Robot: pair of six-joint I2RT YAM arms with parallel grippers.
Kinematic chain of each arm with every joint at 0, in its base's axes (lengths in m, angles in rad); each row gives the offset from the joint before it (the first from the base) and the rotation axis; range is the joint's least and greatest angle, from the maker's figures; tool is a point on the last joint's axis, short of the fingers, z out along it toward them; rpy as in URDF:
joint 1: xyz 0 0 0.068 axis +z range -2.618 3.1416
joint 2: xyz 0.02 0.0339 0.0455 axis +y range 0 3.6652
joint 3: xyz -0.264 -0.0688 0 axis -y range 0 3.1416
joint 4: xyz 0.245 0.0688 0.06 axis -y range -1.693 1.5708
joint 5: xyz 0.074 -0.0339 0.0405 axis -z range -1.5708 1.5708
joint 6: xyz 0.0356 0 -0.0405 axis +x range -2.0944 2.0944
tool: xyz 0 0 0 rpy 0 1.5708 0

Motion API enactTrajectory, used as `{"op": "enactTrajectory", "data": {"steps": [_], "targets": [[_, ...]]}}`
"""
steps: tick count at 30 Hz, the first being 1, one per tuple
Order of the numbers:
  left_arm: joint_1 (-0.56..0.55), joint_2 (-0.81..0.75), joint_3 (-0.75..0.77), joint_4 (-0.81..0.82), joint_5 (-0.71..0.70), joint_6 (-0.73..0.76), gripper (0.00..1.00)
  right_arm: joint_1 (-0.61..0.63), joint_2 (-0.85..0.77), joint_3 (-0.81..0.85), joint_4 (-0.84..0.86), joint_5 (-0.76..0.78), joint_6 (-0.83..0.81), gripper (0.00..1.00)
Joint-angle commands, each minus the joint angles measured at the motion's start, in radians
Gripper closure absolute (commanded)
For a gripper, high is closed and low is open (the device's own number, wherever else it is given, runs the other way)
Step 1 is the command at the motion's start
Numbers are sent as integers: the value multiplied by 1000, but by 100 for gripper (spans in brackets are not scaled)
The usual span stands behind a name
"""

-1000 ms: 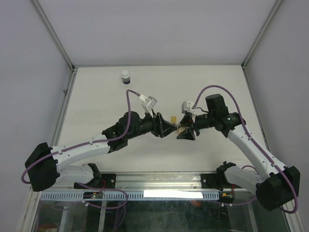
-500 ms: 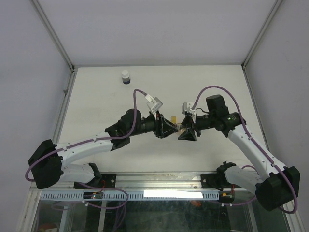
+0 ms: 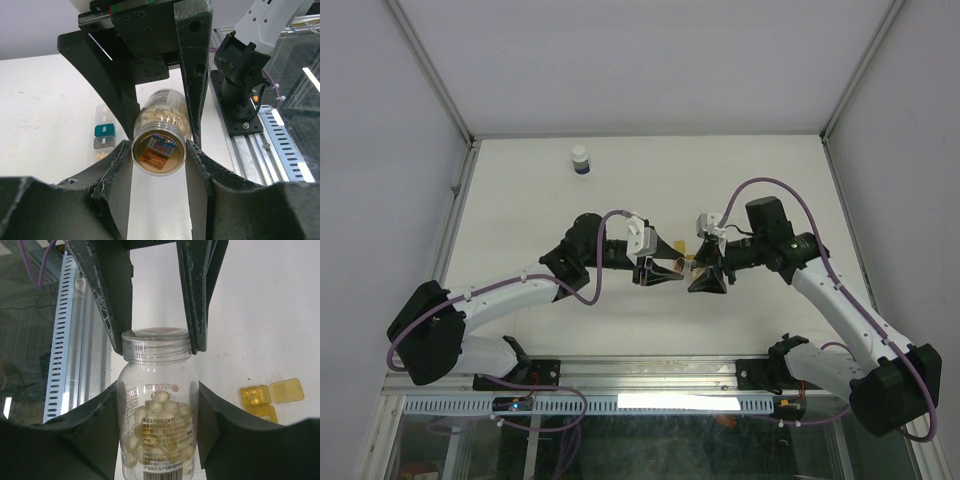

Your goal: Sort the pills into containers

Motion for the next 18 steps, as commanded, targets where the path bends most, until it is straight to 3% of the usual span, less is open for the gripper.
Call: {"op": "enactTrajectory", "data": {"steps": [1, 3, 6, 11, 18], "targets": [[-5, 24, 21, 77, 124, 24, 63, -7, -21, 33, 98, -20, 10, 100], [3, 12, -6, 139, 88, -18, 44, -7, -21, 33, 96, -21, 7, 100], [16, -36, -82, 261, -19, -113, 4, -6, -19, 33, 95, -21, 5, 100], [55, -125, -182, 402, -119, -301, 1, -6, -18, 33, 94, -20, 4, 100], [70, -222, -244, 317, -306, -684, 3, -7, -14, 32, 95, -19, 4, 100]]}}
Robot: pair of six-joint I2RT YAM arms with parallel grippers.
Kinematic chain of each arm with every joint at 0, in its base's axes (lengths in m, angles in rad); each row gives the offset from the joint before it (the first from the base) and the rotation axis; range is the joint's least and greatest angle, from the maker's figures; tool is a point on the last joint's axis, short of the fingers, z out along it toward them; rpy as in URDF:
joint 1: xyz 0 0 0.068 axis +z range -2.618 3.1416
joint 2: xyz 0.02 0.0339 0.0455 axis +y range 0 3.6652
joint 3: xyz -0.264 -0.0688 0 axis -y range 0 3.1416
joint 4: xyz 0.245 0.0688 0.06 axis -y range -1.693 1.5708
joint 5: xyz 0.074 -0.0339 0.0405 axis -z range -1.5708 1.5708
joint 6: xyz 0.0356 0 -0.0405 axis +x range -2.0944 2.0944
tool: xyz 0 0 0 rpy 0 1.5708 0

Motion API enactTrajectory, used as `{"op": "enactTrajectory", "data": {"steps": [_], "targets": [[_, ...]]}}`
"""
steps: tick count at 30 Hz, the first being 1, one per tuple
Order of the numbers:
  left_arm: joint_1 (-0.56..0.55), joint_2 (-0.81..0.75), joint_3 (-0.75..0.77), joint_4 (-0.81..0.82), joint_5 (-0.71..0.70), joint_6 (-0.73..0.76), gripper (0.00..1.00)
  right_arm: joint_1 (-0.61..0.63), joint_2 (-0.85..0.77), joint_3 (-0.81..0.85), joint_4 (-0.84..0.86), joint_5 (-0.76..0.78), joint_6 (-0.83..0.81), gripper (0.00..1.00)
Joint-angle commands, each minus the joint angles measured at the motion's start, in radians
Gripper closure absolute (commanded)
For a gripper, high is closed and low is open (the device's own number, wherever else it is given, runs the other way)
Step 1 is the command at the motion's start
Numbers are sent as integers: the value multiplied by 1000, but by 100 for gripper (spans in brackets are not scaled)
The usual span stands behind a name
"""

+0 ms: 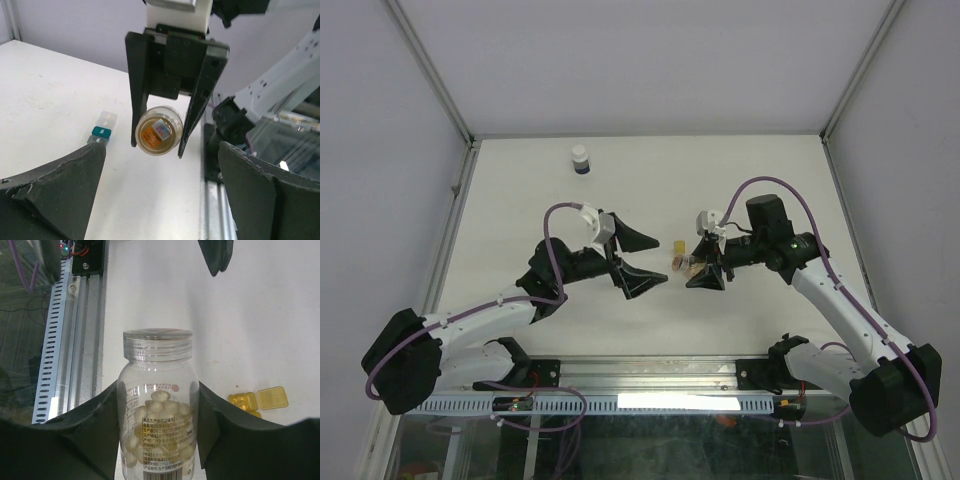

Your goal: Sort the pills into containers

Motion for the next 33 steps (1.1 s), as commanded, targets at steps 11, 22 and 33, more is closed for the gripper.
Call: {"op": "enactTrajectory", "data": {"steps": [11, 22, 33], "targets": [[-113, -47, 197, -481, -384, -392, 20, -1, 2, 32, 42, -19, 3, 100], [-126, 61, 273, -458, -293, -386, 34, -2, 0, 33, 42, -19, 3, 100], [-128, 83, 289, -454, -207, -375, 60, -2, -5, 32, 41, -20, 3, 100]]}}
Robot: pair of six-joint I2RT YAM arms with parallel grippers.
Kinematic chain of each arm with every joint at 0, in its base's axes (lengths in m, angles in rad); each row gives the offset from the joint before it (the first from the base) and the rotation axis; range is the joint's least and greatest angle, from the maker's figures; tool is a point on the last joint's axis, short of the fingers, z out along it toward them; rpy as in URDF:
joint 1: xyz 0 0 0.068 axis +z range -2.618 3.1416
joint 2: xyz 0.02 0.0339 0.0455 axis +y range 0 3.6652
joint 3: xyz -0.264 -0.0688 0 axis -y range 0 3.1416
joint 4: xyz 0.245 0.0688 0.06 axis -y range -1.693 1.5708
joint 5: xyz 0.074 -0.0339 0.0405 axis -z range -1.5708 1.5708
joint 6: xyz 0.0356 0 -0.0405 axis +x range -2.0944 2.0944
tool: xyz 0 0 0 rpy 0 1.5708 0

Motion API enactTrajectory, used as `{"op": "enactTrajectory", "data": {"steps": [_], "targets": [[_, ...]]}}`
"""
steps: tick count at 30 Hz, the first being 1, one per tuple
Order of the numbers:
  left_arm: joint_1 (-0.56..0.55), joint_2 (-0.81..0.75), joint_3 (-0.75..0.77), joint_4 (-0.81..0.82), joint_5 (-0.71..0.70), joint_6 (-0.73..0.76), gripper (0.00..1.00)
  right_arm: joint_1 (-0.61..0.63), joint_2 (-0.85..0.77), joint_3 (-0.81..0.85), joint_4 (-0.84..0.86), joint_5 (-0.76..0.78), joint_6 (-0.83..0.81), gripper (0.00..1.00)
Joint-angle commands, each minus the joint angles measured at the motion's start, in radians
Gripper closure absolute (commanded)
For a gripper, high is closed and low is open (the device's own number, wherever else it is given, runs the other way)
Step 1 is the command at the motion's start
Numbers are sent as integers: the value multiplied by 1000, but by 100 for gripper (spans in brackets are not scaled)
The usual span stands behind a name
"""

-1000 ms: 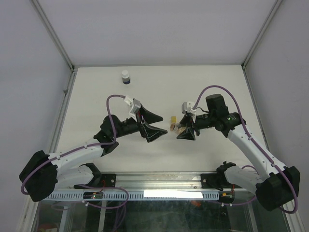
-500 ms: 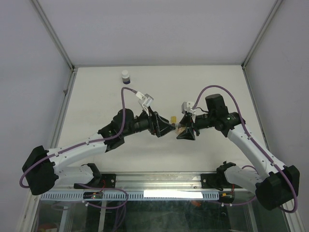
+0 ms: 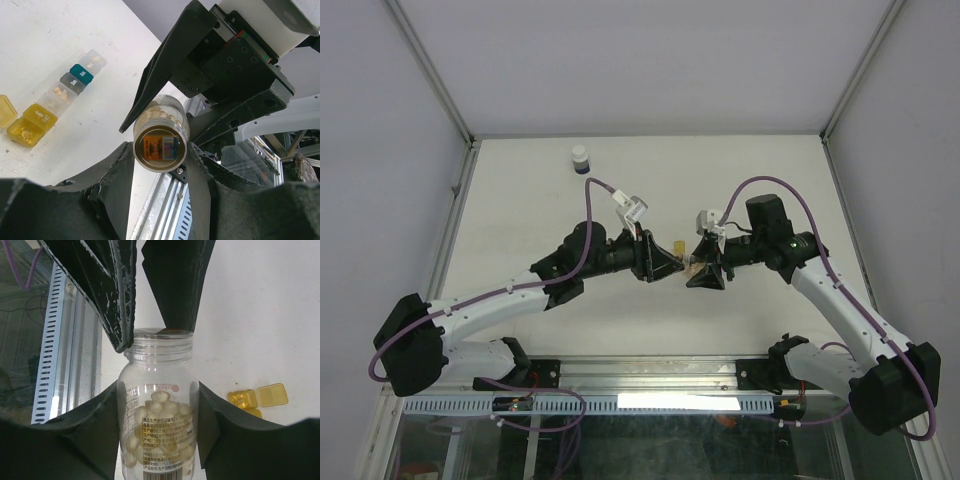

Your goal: Sort the pills into containers

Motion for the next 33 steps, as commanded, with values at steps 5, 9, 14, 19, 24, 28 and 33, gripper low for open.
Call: {"op": "enactTrajectory", "data": {"steps": [5, 9, 14, 19, 24, 28, 33], "targets": [[-5, 16, 64, 7, 79, 42, 60, -2, -16, 33, 40, -30, 3, 100], [-3, 51, 76, 38, 177, 170, 61, -2, -18, 33, 39, -29, 3, 100], [4, 68, 41, 111, 391, 558, 72, -2, -22, 33, 39, -30, 3, 100], [40, 56, 39, 96, 623, 970, 68, -1, -22, 32, 39, -31, 2, 100], [110, 70, 49, 287, 564, 804, 18, -2, -23, 32, 38, -27, 0, 100], [143, 5, -70, 561, 466, 611, 1, -2, -25, 32, 36, -26, -4, 100], [170, -88, -156, 570, 261, 308, 1, -2, -25, 33, 35, -27, -7, 100]]}}
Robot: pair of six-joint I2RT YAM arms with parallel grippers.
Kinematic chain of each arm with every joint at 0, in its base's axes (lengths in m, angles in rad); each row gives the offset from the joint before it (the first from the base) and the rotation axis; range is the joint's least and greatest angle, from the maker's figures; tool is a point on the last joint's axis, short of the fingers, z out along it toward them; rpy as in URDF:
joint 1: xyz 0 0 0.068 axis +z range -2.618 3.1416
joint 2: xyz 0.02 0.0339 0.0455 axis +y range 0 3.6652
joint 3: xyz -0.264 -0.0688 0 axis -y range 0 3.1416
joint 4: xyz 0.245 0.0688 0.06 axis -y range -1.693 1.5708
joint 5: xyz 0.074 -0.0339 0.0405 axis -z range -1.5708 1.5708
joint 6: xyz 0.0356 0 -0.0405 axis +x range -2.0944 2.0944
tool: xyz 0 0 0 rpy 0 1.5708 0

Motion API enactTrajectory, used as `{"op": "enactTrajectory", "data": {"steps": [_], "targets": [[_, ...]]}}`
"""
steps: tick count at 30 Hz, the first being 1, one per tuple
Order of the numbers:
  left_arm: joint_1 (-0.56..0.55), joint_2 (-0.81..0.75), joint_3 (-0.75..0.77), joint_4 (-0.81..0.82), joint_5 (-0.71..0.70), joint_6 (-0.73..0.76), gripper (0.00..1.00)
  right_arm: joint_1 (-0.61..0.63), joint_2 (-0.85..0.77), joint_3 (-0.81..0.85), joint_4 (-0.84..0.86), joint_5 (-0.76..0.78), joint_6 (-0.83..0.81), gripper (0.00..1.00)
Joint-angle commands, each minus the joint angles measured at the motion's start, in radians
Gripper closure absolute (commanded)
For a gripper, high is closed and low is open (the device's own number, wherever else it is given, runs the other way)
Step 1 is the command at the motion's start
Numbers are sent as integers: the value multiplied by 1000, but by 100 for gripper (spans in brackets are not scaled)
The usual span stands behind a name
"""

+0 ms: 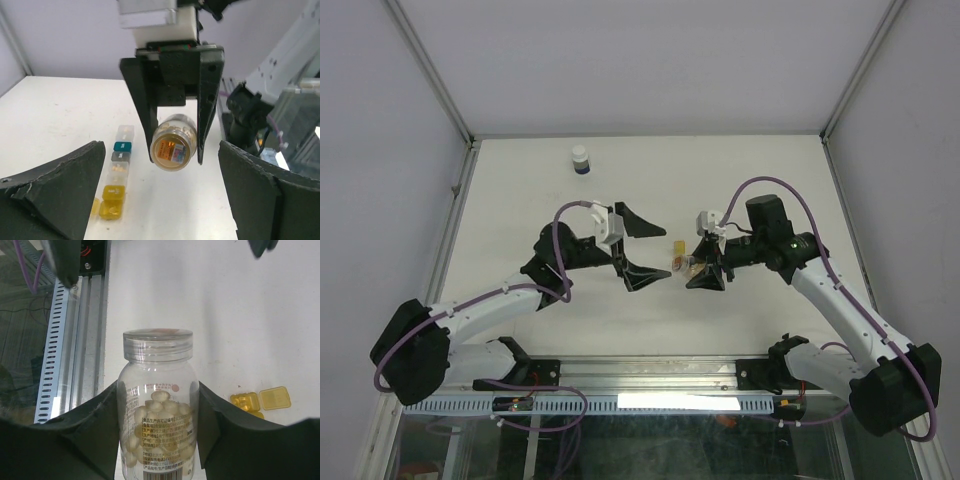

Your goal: Sort the pills into containers

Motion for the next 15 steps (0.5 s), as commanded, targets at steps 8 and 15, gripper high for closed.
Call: {"op": "enactTrajectory", "data": {"steps": [8, 15], "targets": [[-17, -170, -130, 44, -351, -651, 19, -1, -15, 33, 45, -14, -7, 100], [-223, -209, 25, -356, -692, -510, 20, -1, -8, 33, 47, -11, -7, 100]]}}
